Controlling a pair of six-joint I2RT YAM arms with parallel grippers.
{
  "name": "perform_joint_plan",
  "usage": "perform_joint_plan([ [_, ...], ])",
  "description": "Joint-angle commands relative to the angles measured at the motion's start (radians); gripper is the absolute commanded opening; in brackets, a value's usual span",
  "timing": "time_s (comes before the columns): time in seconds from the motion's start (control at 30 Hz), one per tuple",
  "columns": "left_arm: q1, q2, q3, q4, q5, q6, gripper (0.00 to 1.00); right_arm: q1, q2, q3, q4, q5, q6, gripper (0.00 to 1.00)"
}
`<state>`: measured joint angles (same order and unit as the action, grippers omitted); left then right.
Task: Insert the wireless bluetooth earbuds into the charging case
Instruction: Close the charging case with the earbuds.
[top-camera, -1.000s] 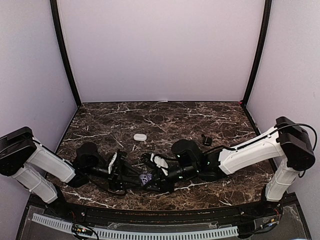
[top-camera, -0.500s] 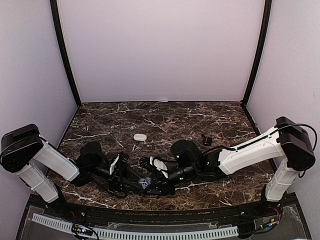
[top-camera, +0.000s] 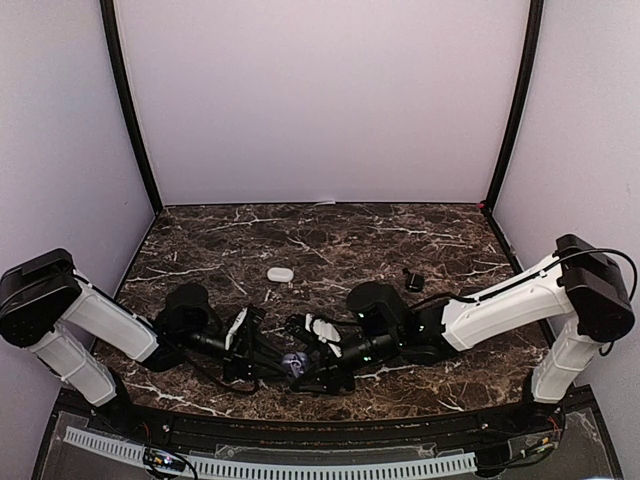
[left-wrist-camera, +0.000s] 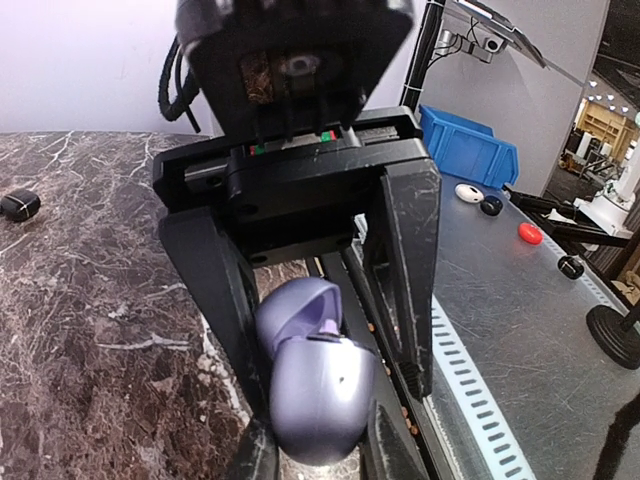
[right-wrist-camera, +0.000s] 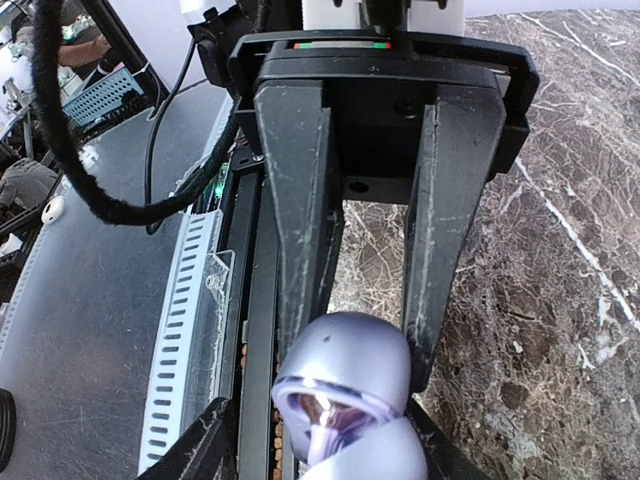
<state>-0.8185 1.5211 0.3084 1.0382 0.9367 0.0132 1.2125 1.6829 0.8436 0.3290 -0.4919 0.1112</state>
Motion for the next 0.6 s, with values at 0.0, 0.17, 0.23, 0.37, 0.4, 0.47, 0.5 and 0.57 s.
perform_joint_plan([
  [0.0,0.008,-0.027,0.007,-0.044,-0.087,0.024,0.05,0.006,-0.056,-0.027,0.052,-0.034,-0.001,0.52],
  [0.17,0.012,-0.032,0.008,-0.063,-0.125,0.024,0.05,0.007,-0.05,-0.024,0.034,-0.013,0.002,0.49],
  [0.23,0.019,-0.032,0.011,-0.079,-0.179,0.023,0.05,0.007,-0.048,-0.024,0.033,-0.005,0.004,0.48],
  [0.37,0.044,-0.026,0.017,-0.103,-0.217,0.001,0.04,0.007,-0.047,-0.029,0.028,0.014,0.007,0.48],
  [0.4,0.052,-0.026,0.016,-0.098,-0.214,-0.009,0.04,0.006,-0.047,-0.03,0.028,0.017,0.007,0.48],
  [0.47,0.063,-0.026,0.011,-0.086,-0.2,-0.018,0.04,0.006,-0.046,-0.031,0.028,0.024,0.006,0.48],
  [0.5,0.065,-0.026,0.011,-0.081,-0.19,-0.018,0.04,0.007,-0.047,-0.031,0.027,0.031,0.006,0.48],
  [0.57,0.064,-0.028,0.009,-0.074,-0.167,-0.016,0.04,0.007,-0.05,-0.034,0.024,0.066,0.007,0.48],
])
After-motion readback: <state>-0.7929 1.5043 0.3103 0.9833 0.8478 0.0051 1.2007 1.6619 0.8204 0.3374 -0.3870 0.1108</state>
